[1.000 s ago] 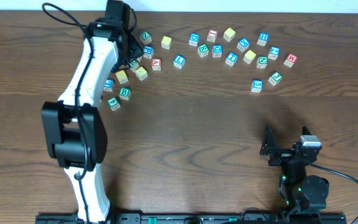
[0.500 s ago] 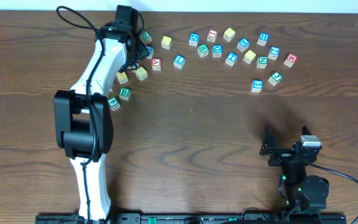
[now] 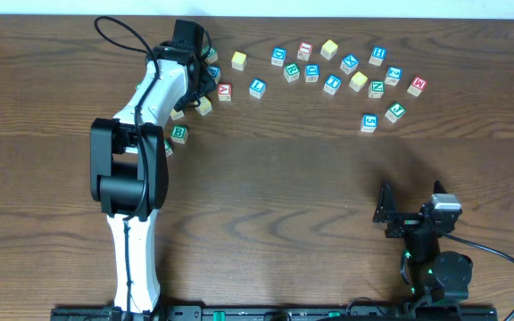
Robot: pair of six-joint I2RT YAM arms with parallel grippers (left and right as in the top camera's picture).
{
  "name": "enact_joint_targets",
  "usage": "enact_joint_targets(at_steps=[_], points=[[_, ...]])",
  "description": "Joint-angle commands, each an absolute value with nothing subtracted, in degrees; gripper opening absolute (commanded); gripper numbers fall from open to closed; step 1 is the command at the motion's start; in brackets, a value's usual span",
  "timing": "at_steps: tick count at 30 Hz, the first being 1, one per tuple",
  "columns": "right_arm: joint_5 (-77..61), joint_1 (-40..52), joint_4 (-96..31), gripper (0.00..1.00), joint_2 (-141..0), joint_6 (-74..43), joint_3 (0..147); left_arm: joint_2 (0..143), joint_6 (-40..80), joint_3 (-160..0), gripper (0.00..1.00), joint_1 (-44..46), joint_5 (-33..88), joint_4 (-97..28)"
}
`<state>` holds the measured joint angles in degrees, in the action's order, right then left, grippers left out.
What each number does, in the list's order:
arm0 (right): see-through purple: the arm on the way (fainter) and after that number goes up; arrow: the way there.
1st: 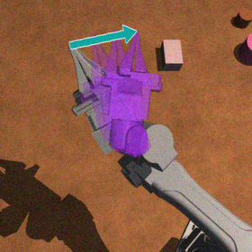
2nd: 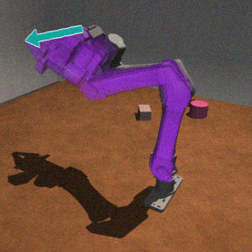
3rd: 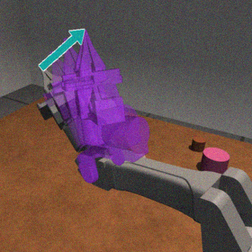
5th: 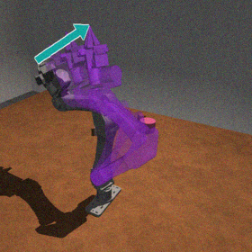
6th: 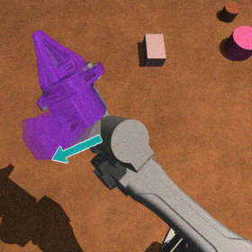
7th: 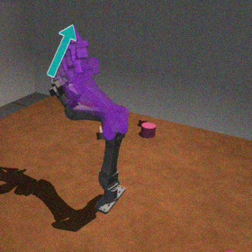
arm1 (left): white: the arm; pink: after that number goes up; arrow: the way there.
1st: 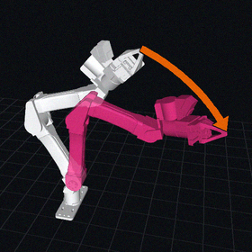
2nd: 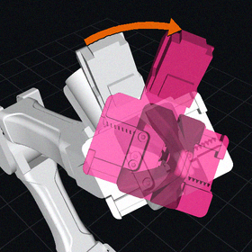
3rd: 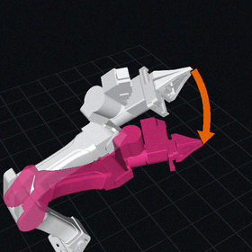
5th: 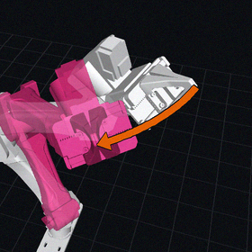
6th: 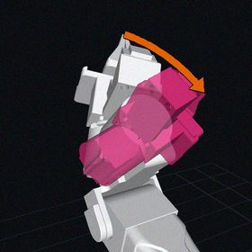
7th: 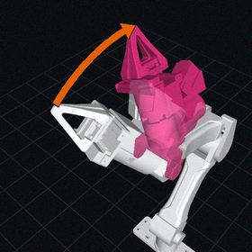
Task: Spell out ROBOT
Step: 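Lower the left gripper and grasp the green R block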
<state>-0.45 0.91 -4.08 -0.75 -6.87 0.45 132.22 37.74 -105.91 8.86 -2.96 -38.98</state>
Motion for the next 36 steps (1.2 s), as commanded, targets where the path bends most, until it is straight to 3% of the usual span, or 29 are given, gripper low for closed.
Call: enact_joint_targets(at_steps=[1,7,36], points=[[-0.38,0.32,-4.29,0.99,-0.64,-6.11,0.32,132.79,38.46,-106.59,0.65,8.93,-6.35,-38.7],[-0.38,0.32,-4.29,0.99,-0.64,-6.13,0.32,132.79,38.48,-105.78,0.61,8.93,-6.98,-37.58],[-0.38,0.32,-4.29,0.99,-0.64,-6.11,0.32,132.79,38.48,-101.32,0.59,8.93,-7.14,-32.64]])
